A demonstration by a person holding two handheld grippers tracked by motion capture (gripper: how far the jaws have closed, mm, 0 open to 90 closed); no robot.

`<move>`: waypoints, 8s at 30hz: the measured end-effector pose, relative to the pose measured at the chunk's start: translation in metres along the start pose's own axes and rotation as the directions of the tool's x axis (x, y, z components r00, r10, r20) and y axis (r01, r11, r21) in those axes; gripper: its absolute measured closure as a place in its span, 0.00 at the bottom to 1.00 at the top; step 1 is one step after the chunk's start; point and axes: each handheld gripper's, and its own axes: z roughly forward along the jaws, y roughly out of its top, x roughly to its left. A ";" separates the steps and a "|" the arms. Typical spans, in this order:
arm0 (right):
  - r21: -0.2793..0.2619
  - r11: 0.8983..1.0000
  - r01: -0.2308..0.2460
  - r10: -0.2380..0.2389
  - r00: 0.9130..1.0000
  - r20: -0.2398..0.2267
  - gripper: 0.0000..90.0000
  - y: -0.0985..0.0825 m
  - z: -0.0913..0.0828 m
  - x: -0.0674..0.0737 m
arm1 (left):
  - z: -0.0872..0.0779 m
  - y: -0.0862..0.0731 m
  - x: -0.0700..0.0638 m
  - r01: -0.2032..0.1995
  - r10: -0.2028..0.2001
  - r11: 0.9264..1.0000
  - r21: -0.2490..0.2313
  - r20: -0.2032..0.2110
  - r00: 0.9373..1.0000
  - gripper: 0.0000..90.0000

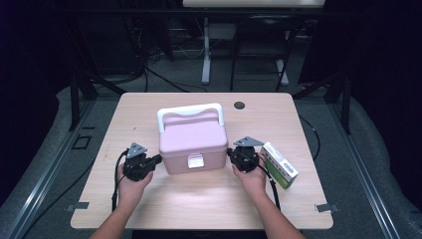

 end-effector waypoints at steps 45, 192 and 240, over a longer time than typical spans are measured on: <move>0.091 0.996 0.024 -0.025 1.000 0.006 1.00 -0.019 -0.042 0.026 | -0.023 -0.015 -0.015 -0.006 0.004 0.999 0.035 0.055 0.998 1.00; 0.085 0.993 0.084 -0.064 0.973 -0.223 0.63 0.066 -0.122 0.019 | -0.069 0.081 -0.029 -0.054 0.027 0.993 0.107 0.240 0.970 0.58; 0.064 0.991 0.119 -0.097 0.957 -0.272 0.82 0.047 -0.126 0.024 | -0.072 0.064 -0.041 -0.120 0.090 0.989 0.086 0.290 0.953 0.82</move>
